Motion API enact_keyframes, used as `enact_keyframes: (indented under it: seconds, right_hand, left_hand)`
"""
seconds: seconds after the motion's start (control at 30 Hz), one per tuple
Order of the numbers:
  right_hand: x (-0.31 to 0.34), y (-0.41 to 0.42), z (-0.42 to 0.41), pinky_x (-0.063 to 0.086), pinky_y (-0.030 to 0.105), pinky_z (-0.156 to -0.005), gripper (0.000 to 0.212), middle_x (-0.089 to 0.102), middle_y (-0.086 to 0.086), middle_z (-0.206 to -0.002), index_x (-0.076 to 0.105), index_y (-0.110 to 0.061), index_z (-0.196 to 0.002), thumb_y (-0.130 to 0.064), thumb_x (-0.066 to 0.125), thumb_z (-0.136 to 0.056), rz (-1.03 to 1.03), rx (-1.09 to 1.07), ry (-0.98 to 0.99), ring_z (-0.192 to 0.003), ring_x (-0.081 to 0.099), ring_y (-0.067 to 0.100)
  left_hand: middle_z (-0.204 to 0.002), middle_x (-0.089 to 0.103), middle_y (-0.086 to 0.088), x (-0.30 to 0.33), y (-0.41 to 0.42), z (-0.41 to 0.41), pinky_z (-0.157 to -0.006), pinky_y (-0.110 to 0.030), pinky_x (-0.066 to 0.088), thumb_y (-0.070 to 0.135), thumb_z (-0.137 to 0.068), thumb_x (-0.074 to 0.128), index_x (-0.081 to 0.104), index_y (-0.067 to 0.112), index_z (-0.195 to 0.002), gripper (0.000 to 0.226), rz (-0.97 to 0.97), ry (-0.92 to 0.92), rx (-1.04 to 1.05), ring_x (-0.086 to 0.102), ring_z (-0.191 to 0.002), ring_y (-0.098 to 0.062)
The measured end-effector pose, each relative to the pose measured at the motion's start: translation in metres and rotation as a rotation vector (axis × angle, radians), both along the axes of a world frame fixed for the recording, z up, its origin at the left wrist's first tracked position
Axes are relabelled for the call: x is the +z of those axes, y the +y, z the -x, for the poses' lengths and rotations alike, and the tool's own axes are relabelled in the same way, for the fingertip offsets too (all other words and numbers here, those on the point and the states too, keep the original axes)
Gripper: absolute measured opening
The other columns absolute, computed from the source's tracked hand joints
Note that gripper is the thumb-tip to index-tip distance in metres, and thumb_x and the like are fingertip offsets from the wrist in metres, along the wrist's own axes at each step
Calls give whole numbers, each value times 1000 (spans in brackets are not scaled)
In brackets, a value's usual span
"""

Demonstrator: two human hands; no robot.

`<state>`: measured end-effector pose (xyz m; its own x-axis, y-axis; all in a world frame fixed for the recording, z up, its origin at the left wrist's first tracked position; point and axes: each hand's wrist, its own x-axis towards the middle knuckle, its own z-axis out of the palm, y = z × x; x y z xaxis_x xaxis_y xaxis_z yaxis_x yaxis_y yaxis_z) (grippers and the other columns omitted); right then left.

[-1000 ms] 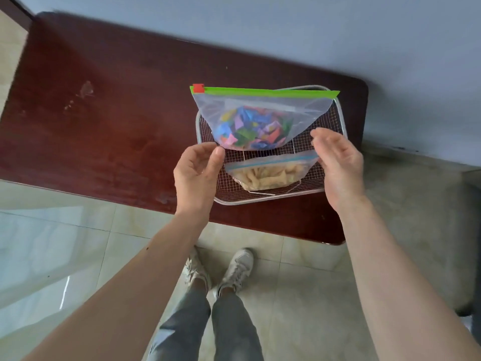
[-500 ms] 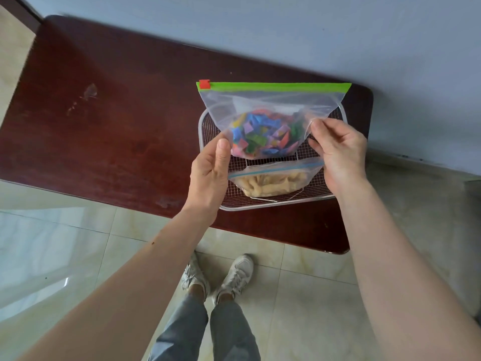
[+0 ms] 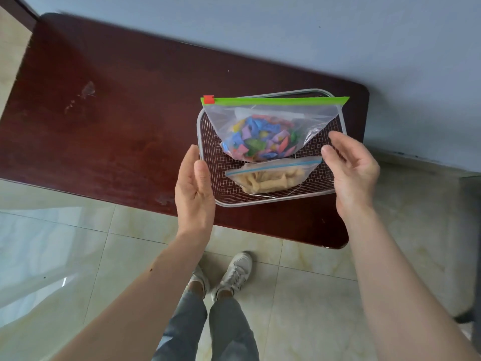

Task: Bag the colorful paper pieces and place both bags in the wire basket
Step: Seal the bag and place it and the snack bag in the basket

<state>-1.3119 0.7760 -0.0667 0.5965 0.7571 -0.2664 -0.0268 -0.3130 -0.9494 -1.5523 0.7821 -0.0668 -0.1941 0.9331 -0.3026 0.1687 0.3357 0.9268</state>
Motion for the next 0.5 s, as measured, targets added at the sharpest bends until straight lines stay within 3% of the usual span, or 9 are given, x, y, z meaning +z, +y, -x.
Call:
enact_keyframes:
  seconds: [0.07,0.17,0.27,0.33,0.4,0.5]
  right_hand:
    - [-7,-9,-3,41,29,-111,39,62,-5,-130,65,-24,-119,-15,74,-83,50,-29,-133,-124,57,5]
    - [-17,-20,-7,34,36,-117,57,49,-3,-145,55,-23,-133,-34,73,-80,168,-36,-288,-136,44,10]
    - [-22,-23,-8,38,41,-114,74,50,0,-144,44,-23,-142,-48,70,-76,262,-45,-226,-132,48,13]
    - [-25,-25,-5,42,40,-111,75,52,0,-142,41,-20,-144,-44,70,-79,262,-46,-178,-127,52,10]
    - [-27,-25,1,44,37,-110,68,50,2,-142,37,-15,-146,-28,69,-87,237,-57,-147,-125,51,6]
    - [-30,-24,9,45,37,-108,65,47,6,-144,36,-13,-145,-18,68,-89,205,-103,-130,-123,51,5]
  left_hand:
    - [-156,37,3,-2,-7,0,-116,-20,29,35,-103,32,30,16,-150,51,58,34,-1,35,-142,-5]
    - [-160,27,5,-7,-14,-1,-120,-22,19,41,-102,30,21,18,-154,57,151,59,-36,24,-146,-5]
    - [-161,25,4,-10,-18,-4,-120,-23,18,44,-100,30,19,17,-154,62,207,19,-54,23,-147,-6]
    - [-160,29,0,-11,-19,-4,-123,-32,21,52,-95,30,20,17,-154,69,220,-6,-53,27,-147,-10]
    - [-158,32,-1,-12,-17,-4,-122,-37,24,60,-88,30,21,17,-153,79,224,-16,-48,30,-146,-13]
    - [-157,35,-2,-13,-12,0,-121,-39,28,57,-91,30,24,16,-152,74,206,-13,-31,33,-145,-13]
